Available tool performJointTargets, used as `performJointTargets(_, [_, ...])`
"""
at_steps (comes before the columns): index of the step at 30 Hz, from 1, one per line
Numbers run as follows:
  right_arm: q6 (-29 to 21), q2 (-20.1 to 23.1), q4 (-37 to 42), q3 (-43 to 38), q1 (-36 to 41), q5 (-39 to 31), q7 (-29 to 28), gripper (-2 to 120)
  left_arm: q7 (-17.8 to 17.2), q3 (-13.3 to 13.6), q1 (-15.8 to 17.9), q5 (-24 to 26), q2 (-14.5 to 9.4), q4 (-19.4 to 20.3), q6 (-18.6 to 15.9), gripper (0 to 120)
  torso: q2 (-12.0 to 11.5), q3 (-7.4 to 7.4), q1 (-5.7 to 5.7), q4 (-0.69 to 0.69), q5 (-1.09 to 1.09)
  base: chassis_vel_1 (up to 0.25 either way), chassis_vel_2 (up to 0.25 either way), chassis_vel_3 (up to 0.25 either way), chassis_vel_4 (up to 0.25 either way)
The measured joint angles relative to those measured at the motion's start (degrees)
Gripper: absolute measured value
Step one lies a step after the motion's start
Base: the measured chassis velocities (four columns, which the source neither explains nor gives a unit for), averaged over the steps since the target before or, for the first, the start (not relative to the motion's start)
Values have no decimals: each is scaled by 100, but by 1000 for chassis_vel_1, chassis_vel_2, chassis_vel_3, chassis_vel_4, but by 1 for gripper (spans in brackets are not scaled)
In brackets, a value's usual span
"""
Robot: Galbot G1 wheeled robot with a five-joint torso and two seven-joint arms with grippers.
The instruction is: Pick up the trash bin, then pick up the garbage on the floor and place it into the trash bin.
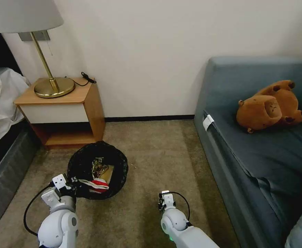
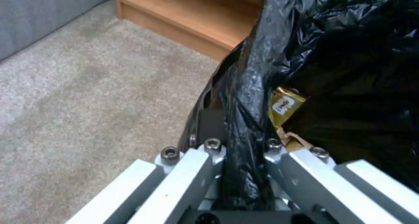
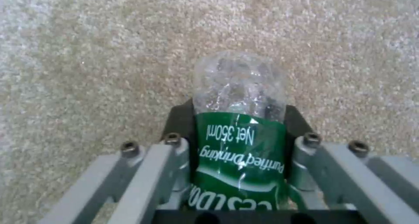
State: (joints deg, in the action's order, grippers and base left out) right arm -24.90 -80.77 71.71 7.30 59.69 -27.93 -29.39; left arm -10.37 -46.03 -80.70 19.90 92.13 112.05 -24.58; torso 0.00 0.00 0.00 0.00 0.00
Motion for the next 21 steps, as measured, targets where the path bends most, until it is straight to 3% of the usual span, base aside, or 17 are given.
performJointTargets(2, [41, 10, 4, -9, 0, 30, 4, 22, 0, 10, -2, 0, 0, -1, 0, 1, 0, 0, 0, 0, 0, 0, 0, 0, 0])
performJointTargets(17, [377, 88, 489, 121, -257, 479, -178, 22, -14, 57, 31, -26, 0, -108, -5, 1, 0, 0, 0, 0, 0, 0, 0, 0, 0])
performJointTargets(21, [1294, 18, 505, 158, -489, 1650, -223, 22, -10, 67, 38, -29, 0, -109, -3, 1, 0, 0, 0, 0, 0, 0, 0, 0, 0])
